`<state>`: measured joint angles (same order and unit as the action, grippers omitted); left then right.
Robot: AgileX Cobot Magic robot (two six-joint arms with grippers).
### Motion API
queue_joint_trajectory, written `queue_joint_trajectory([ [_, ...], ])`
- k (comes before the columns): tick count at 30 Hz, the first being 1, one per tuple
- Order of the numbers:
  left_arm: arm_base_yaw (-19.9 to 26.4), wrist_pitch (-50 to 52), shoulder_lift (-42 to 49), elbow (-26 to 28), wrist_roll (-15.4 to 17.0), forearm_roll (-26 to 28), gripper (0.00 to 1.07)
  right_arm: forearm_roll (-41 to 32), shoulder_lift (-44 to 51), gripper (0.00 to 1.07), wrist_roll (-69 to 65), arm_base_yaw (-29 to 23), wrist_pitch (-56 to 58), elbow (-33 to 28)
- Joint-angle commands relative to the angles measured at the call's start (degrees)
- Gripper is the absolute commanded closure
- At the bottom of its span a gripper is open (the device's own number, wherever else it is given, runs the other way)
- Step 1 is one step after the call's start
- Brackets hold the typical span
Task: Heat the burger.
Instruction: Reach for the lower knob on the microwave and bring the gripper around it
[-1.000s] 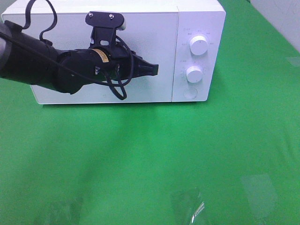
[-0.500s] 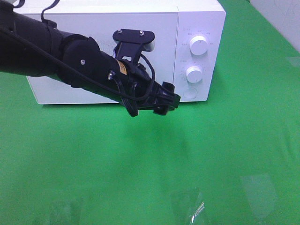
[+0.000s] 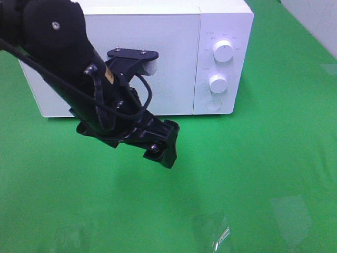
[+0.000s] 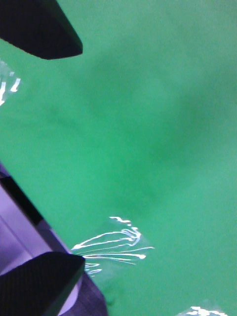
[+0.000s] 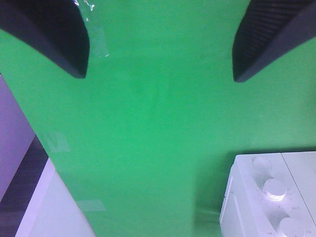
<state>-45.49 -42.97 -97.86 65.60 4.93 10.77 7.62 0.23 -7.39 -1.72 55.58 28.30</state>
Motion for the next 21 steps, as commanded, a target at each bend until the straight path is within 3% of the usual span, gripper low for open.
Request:
queue_joint_trajectory([
  [1,0.11,-7.16,3.32,0.52,0.29,-1.26,0.08,-0.11,1.55,0.32,-0.23,0.23,-0.52,-0.17],
  [9,2.46,-13.01,6.25,0.52,0.69,-3.32,0.08,-0.11,1.55,0.32,-0.23,0.23,-0.52,-0.17],
  [15,13.87,-18.91,9.28,0.52,-1.32,-2.81,0.09,-0.11,1.55,0.32,-0.23,0.23,-0.52,-0.17],
  [16,13.87,-18.91,9.28,0.52,-1.32,-2.81,0.09,-0.11,1.55,0.32,-0.23,0.23,-0.52,-0.17],
  [17,18.05,-20.68,10.43,0.52,-2.52,-2.81,0.09,-0.11,1.55,0.32,-0.23,0.23,-0.52,-0.17],
  [18,18.05,-20.68,10.43,0.52,-2.52,-2.81,0.09,-0.11,1.55,0.32,-0.23,0.23,-0.52,-0.17],
  [19,22.23,-22.00,11.46,0.52,-3.67,-2.81,0.09,-0.11,1.55,0.32,-0.23,0.23,-0.52,-0.17],
  [20,22.23,-22.00,11.46,0.52,-3.67,-2.81,0.09,-0.11,1.55,0.32,-0.23,0.23,-0.52,-0.17],
  [21,27.10,-23.78,12.72,0.52,-4.53,-2.75,0.09,-0.11,1.55,0.32,-0.23,0.23,-0.52,-0.17],
])
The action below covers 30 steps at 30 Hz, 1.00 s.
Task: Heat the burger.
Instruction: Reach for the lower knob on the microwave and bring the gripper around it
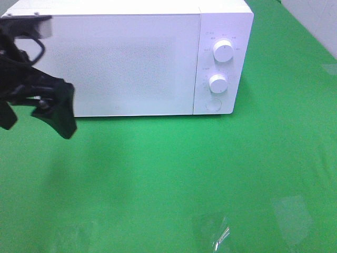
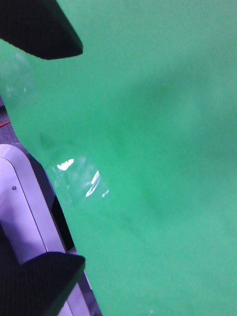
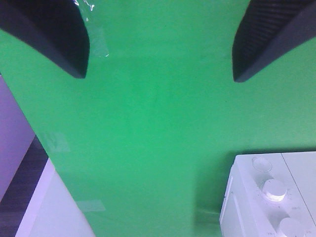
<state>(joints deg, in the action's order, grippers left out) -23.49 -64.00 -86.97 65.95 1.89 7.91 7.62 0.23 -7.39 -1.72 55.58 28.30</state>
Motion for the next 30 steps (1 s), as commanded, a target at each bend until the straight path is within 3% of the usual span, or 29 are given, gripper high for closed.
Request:
queue_joint_trajectory([
  [1,5.10,-2.75,1.83,0.17,-1.49,0.11,0.09,-0.11,1.55,0.32,-0.23,0.23,-0.52,-0.17],
  [3,13.58,-6.25,4.47,0.17,-2.52,0.00,0.09,-0.11,1.55,0.32,-0.23,0.23,-0.52,-0.17],
  [8,18.96,-7.96,6.42,0.17,-3.15,0.06,0.09,-0.11,1.55,0.32,-0.23,0.23,-0.52,-0.17],
  [9,24.06,-9.22,8.65,-0.11,-2.41,1.15,0.09,-0.11,1.55,0.32,-0.23,0.23,-0.52,-0.17],
  [11,26.30,-9.74,10.54,-0.92,-1.89,2.23,0.09,-0.11,1.55,0.32,-0.23,0.23,-0.52,-0.17],
  [19,27.79,-9.97,19.71,-7.45,-1.89,1.20,0.09,-0.11,1.55,0.32,-0.23,0.23,-0.52,-0.17],
  [21,27.79,-9.74,26.24,-13.18,-2.52,0.11,0.09,-0.11,1.55,0.32,-0.23,0.23,-0.52,-0.17],
  [26,27.79,-9.11,31.57,-17.65,-3.55,-1.26,0.09,-0.11,1.55,0.32,-0.23,0.23,-0.52,-0.17],
  [30,27.79,-4.70,43.43,-26.24,-4.70,-2.06,0.09,-0.11,1.55,0.32,-0.23,0.23,-0.52,-0.17],
])
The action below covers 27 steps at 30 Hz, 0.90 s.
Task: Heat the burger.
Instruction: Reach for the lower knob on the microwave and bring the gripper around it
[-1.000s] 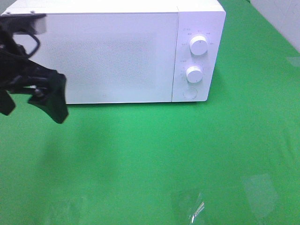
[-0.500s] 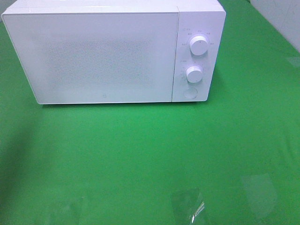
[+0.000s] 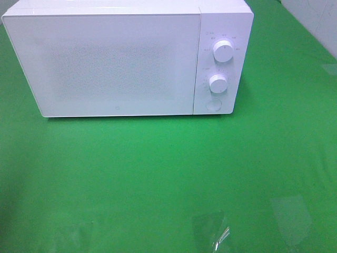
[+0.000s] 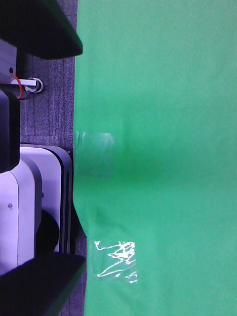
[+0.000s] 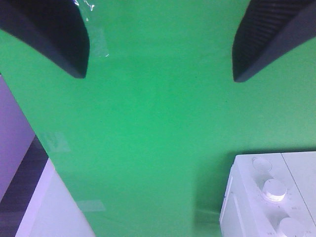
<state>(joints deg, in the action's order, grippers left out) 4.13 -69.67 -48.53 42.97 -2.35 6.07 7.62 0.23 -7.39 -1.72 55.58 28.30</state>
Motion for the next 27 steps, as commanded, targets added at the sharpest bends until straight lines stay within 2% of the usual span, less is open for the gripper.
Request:
queue_joint_trajectory([
  [1,0.17,0.97,4.98,-3.27,-0.46,-0.23,0.09,-0.11,1.55,0.32,-0.23,0.23,-0.52,-0.17],
  [4,0.17,3.55,12.38,-8.59,-0.46,-0.29,0.09,-0.11,1.55,0.32,-0.23,0.23,-0.52,-0.17],
  [7,0.17,3.95,14.15,-9.97,-0.46,-0.29,0.09,-0.11,1.55,0.32,-0.23,0.23,-0.52,-0.17],
  [9,0.17,9.40,20.05,-12.49,-0.40,-0.29,0.09,-0.11,1.55,0.32,-0.23,0.23,-0.52,-0.17],
  [22,0.06,8.25,30.31,-13.35,0.06,-0.34,0.09,-0.11,1.49,0.32,-0.23,0.23,-0.52,-0.17],
  [27,0.06,8.31,38.67,-13.35,0.06,-0.52,0.09,-0.11,1.49,0.32,-0.23,0.23,-0.52,-0.17],
])
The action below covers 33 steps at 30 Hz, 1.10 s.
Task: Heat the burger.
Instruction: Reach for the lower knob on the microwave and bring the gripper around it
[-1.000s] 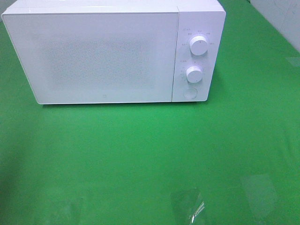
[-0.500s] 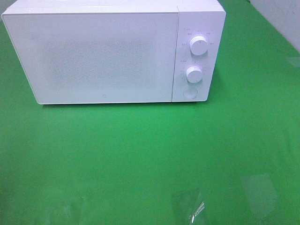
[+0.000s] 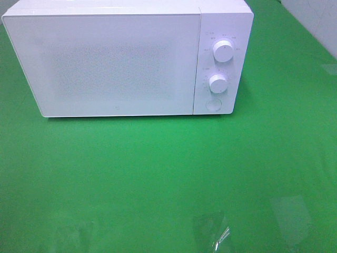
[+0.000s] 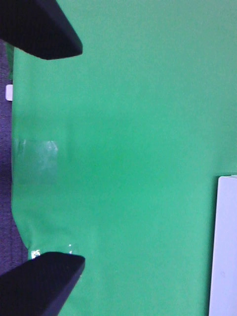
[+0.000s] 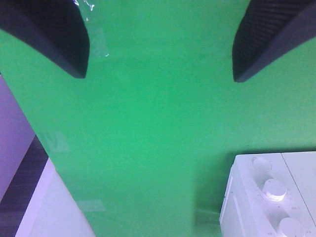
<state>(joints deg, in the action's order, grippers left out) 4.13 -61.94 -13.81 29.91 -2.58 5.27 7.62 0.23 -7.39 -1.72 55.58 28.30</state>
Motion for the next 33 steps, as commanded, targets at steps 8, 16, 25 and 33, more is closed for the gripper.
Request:
queue_joint_trajectory([
  [8,0.06,0.57,14.73,-0.34,0.11,-0.06,0.09,0.06,1.49,0.32,-0.23,0.23,-0.52,-0.17],
  [16,0.06,0.57,15.41,-0.34,0.23,-0.11,0.09,-0.17,1.32,0.32,-0.23,0.23,-0.52,-0.17],
  [25,0.06,0.57,15.41,-0.34,0.23,-0.11,0.09,-0.17,1.20,0.32,-0.23,0.23,-0.52,-0.17],
  [33,0.06,0.57,15.41,-0.34,0.23,-0.11,0.09,-0.17,1.20,0.32,-0.23,0.23,-0.52,-0.17],
])
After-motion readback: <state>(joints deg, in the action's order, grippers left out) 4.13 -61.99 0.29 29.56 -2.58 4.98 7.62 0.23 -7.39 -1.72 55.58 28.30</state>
